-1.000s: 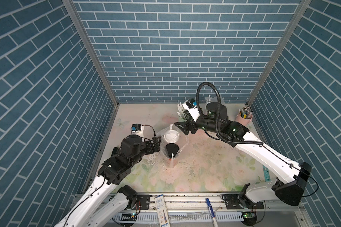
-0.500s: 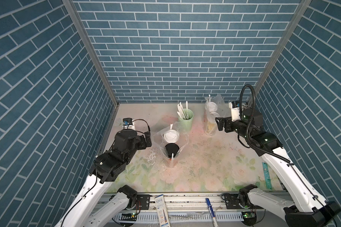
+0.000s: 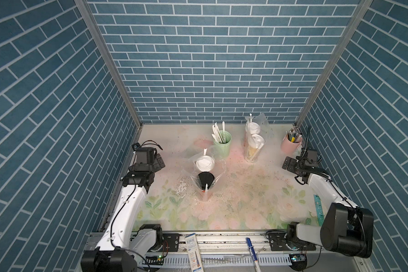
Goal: Pack milk tea into plastic carrier bags
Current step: Reset both arms
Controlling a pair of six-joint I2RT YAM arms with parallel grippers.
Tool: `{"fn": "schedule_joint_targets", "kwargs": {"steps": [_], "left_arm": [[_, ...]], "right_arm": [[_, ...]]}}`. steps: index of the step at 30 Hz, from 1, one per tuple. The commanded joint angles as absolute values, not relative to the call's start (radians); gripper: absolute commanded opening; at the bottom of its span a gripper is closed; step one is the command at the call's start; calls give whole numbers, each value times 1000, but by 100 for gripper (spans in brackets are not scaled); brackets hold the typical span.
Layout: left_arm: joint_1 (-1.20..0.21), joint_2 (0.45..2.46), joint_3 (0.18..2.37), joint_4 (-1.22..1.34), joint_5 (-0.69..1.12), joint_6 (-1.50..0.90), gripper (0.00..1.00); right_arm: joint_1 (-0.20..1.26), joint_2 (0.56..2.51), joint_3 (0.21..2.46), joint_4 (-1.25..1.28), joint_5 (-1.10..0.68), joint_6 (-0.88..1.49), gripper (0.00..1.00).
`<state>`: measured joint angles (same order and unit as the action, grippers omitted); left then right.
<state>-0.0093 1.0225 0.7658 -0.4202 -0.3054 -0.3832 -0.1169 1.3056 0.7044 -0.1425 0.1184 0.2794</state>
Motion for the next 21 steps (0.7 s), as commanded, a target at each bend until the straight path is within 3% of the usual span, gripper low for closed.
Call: {"fn": "schedule_joint_targets", "kwargs": {"steps": [1, 10, 21], "left_arm": [[-3, 1033, 632, -132, -374, -311, 99], [-5, 1058, 280, 438, -305, -149, 97], [-13, 1177, 257, 689, -113, -54, 95]], "right_arm": [[-120, 1325, 625, 217, 216, 220, 98], [-117, 1456, 489, 607, 78, 154, 97], [-7, 1535, 353, 935, 48, 2, 99]]}}
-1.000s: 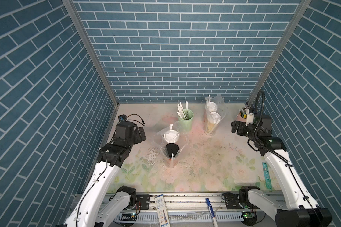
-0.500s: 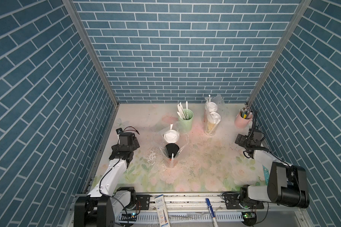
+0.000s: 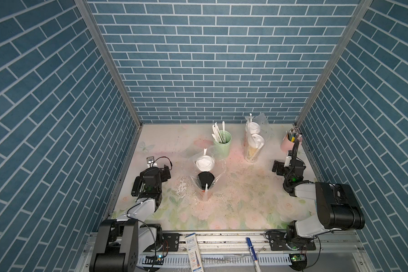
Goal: Pack milk tea into plastic carrier bags
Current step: Reset both arms
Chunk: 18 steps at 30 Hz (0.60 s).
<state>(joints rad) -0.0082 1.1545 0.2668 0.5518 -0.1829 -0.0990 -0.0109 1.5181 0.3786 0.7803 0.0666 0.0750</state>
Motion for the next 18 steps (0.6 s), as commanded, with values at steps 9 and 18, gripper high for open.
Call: {"fn": "schedule_joint_targets", "kwargs": {"steps": [9, 18], "left_arm": [[-36, 1245, 279, 756, -36, 0, 95], [-59, 1261, 304, 727, -2, 37, 95]], "right_arm": [[-8, 1537, 364, 915, 31, 3, 99], [-12, 1536, 367, 905, 24, 5, 99]]}}
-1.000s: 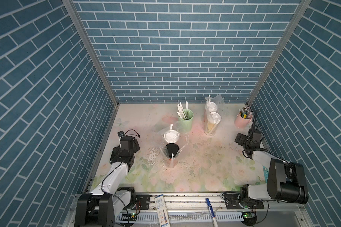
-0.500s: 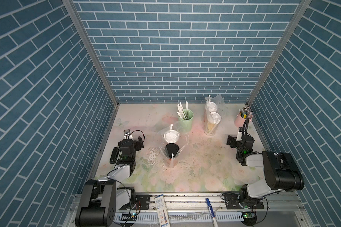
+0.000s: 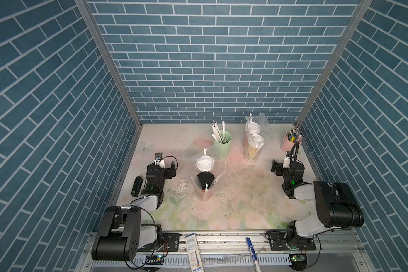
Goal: Pack milk tea into plastic carrier bags
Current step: Reset both arms
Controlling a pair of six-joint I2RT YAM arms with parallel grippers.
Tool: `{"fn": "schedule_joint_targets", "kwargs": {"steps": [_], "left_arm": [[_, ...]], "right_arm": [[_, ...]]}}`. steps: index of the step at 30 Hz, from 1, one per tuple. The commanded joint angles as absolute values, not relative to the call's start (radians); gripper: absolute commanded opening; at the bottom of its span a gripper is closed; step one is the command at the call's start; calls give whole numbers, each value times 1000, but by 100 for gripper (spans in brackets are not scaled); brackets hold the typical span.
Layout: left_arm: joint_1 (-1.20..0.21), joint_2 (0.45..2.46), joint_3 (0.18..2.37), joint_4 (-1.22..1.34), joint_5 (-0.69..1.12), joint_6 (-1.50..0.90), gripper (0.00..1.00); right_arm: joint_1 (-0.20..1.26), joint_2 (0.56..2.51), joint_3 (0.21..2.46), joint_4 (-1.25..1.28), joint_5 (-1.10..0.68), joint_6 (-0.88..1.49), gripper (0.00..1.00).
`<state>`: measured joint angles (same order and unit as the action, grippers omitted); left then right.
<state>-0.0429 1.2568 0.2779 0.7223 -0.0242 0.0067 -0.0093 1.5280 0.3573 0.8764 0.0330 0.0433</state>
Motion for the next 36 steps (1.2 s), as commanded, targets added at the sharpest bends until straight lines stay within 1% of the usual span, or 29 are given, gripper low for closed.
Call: {"fn": "schedule_joint_targets", "kwargs": {"steps": [1, 3, 5, 7, 9, 10, 11, 13, 15, 17, 19, 36], "left_arm": [[-60, 1261, 305, 726, -1, 37, 95], [-60, 1275, 304, 754, -5, 72, 95], [-60, 1312, 293, 837, -17, 109, 96], [-58, 1393, 293, 923, -16, 122, 97], [-61, 1522, 303, 1023, 14, 140, 96], [-60, 1542, 304, 1055, -6, 129, 97], [-52, 1507, 320, 963, -2, 124, 97], [-53, 1532, 328, 989, -31, 112, 96], [-51, 1518, 359, 900, -112, 73, 99], [-50, 1523, 385, 859, -136, 64, 99], [-49, 1532, 381, 887, -138, 66, 99], [-51, 1528, 383, 874, -140, 64, 99]], "right_arm": [[-12, 1536, 368, 905, 24, 5, 99], [-13, 1536, 366, 905, 25, 5, 99], [-12, 1536, 366, 905, 24, 5, 99], [-12, 1535, 365, 905, 24, 5, 99], [-12, 1536, 365, 907, 24, 6, 99], [-13, 1535, 366, 907, 25, 6, 99], [-14, 1536, 365, 905, 28, 9, 99], [-16, 1536, 372, 893, 28, 14, 99], [-18, 1536, 373, 893, 27, 14, 99], [-20, 1537, 374, 890, 22, 15, 99], [-20, 1536, 376, 888, 20, 16, 99], [-46, 1539, 398, 848, -17, 35, 99]]}}
